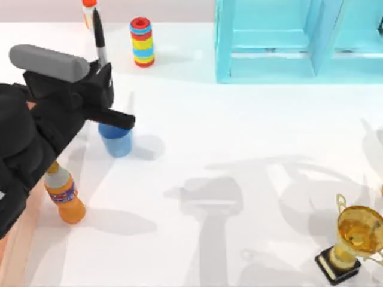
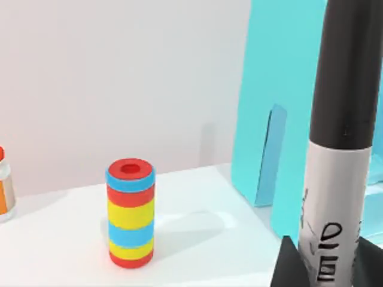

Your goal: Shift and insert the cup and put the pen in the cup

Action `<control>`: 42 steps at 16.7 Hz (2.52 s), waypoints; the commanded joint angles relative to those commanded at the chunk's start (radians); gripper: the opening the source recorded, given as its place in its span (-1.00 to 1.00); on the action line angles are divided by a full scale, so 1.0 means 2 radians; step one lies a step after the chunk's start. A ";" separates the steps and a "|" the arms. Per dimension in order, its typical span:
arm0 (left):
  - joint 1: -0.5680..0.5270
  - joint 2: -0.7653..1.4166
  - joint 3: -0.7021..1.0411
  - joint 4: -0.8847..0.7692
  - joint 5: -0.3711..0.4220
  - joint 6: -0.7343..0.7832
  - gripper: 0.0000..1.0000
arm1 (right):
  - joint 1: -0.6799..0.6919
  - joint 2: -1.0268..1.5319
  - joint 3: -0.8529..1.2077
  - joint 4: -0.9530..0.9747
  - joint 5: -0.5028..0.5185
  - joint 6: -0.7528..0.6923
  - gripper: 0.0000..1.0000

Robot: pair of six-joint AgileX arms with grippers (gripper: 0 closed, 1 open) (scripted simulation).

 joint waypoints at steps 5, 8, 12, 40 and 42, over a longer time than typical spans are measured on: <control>0.021 -0.041 -0.054 0.085 0.000 0.023 -1.00 | 0.000 0.000 0.000 0.000 0.000 0.000 1.00; 0.022 -0.043 -0.056 0.088 0.000 0.023 -1.00 | 0.000 0.000 0.000 0.000 0.000 0.000 1.00; 0.019 -0.032 -0.048 0.095 0.000 0.024 -1.00 | 0.000 0.000 0.000 0.000 0.000 0.000 1.00; 0.017 0.089 0.001 0.162 -0.002 0.024 1.00 | 0.000 0.000 0.000 0.000 0.000 0.000 1.00; 0.017 0.089 0.001 0.162 -0.002 0.024 1.00 | 0.000 0.000 0.000 0.000 0.000 0.000 1.00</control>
